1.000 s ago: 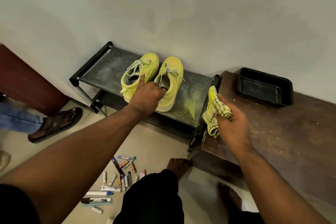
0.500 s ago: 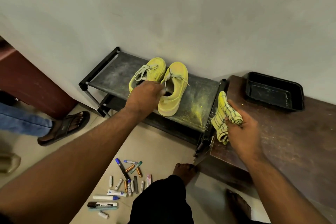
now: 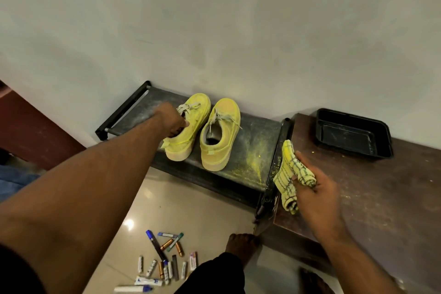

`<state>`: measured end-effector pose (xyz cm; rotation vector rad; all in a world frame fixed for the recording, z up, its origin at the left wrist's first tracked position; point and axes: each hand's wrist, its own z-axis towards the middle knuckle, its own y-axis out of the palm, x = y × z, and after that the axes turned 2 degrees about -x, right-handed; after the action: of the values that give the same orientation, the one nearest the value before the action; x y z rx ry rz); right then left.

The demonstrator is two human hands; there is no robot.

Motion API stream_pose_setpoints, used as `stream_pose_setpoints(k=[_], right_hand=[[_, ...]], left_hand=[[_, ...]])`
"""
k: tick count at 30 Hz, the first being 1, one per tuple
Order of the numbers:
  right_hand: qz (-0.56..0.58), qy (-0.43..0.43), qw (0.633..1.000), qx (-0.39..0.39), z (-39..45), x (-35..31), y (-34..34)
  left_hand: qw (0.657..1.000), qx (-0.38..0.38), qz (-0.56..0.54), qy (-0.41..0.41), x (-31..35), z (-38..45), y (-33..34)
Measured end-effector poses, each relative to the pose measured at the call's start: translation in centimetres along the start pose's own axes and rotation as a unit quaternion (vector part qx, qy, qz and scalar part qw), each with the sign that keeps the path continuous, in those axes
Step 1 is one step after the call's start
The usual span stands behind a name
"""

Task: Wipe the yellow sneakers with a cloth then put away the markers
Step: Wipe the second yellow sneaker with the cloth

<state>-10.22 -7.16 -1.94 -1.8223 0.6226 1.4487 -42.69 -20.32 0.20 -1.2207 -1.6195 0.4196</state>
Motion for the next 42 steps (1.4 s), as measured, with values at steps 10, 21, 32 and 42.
stream_pose_setpoints(k=[10, 21, 32, 42], right_hand=[[0.037, 0.001, 0.999, 0.02, -1.2, -1.2, -1.3], [0.128, -0.001, 0.984, 0.126, -9.6, -4.4, -9.1], [0.134, 0.028, 0.952, 0.275, -15.8, -2.1, -16.7], [-0.142, -0.119, 0.972, 0.144, -10.5, -0.6, -14.7]], left_hand=[[0.994, 0.042, 0.093, 0.039, -0.3, -0.1, -2.0], [0.93, -0.079, -0.341, 0.115, -1.7, -23.8, -6.0], [0.828, -0.249, -0.501, 0.042, 4.4, -33.1, 14.5], [0.797, -0.235, -0.555, 0.033, 6.5, -27.5, 20.1]])
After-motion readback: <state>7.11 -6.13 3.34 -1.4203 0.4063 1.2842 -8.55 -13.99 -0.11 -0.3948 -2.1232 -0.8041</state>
